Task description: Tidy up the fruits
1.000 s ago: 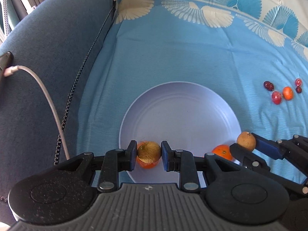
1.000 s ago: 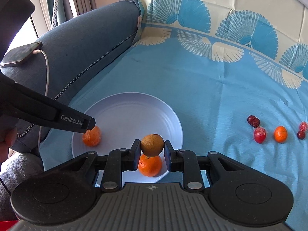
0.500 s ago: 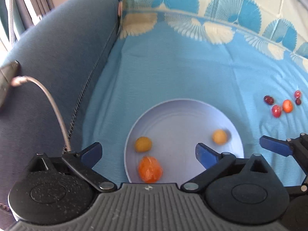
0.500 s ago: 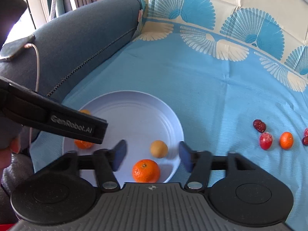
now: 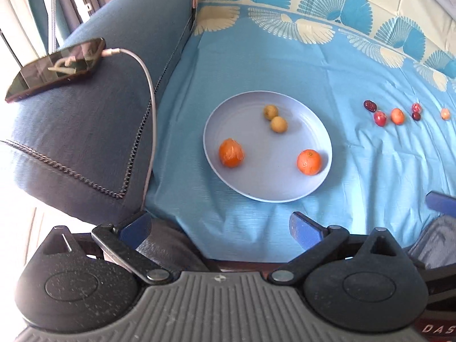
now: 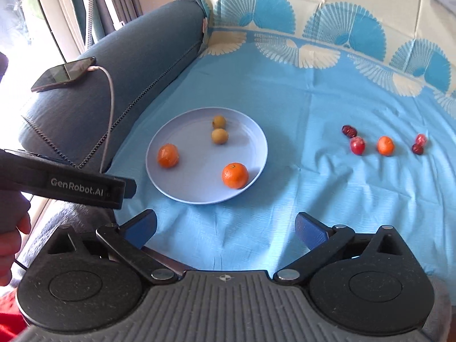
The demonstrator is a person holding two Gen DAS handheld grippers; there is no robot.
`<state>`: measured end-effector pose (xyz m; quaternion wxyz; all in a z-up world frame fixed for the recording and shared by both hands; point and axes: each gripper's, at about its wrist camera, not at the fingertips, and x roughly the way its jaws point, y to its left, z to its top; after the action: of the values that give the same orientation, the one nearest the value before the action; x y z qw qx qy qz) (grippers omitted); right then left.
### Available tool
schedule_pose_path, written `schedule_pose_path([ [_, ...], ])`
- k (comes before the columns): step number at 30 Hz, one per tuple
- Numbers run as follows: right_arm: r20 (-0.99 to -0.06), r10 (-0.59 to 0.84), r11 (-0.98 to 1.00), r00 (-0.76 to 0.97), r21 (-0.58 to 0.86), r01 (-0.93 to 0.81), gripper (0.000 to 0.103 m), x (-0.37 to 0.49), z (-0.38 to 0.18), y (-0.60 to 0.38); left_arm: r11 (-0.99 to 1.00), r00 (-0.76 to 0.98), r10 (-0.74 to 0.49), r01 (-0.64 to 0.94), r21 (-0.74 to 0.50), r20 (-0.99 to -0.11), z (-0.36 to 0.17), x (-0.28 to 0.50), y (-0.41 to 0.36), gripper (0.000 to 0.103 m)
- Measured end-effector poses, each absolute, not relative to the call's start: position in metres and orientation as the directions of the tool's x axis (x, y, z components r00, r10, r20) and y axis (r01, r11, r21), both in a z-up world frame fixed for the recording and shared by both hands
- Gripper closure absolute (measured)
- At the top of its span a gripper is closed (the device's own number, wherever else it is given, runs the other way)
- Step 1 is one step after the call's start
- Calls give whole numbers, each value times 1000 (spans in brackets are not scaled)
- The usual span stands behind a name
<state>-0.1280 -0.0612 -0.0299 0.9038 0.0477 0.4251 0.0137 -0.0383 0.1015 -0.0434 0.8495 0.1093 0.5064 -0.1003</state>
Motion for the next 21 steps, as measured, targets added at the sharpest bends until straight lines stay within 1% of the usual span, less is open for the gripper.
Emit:
schedule_pose_path([
  [7, -693, 25, 998, 721, 64, 27, 1, -164, 0, -61, 956, 532, -87, 282, 79, -842, -10, -74, 100, 0],
  [21, -619, 8, 999, 786, 42, 24, 1, -212, 23, -63, 943, 604, -104, 313, 115, -790, 21, -120, 86, 0],
])
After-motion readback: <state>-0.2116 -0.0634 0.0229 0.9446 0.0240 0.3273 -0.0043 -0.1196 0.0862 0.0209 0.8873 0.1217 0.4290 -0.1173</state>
